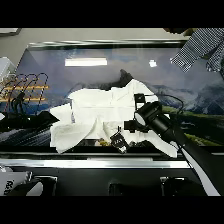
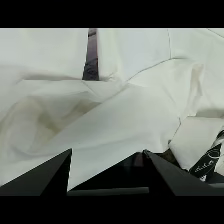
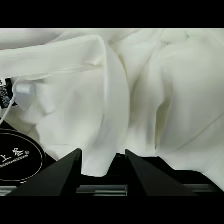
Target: Fold the clothes and pants, and hang the long-sleeved shirts on hangers.
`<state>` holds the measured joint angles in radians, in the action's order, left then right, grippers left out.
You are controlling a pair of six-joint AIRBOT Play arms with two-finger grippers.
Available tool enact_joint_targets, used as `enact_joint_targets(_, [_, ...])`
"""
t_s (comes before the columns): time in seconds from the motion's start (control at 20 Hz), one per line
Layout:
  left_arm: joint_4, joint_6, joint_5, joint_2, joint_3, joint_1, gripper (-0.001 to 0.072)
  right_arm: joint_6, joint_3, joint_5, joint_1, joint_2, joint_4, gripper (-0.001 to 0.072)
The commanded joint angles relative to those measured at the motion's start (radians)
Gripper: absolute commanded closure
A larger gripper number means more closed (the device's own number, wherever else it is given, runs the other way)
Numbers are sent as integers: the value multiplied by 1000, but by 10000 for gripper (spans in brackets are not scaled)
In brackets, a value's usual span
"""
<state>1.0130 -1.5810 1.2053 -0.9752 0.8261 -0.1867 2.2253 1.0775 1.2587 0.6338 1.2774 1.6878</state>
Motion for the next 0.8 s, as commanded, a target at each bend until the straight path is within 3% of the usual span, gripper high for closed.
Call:
enact_joint_targets(0.0, [35, -1, -1, 1, 0, 0, 188, 93, -33, -49, 14, 19, 37, 374])
enact_joint_targets(0.3, [45, 2, -1, 1, 1, 0, 188, 164, -67, -109, 14, 66, 67, 380])
enact_joint_targets(0.6, [71, 2, -1, 1, 1, 0, 188, 180, -67, -132, 14, 79, 88, 686])
enact_joint_targets(0.75, [80, 2, 1, 1, 1, -1, 189, 179, -67, -65, 15, 56, 74, 687])
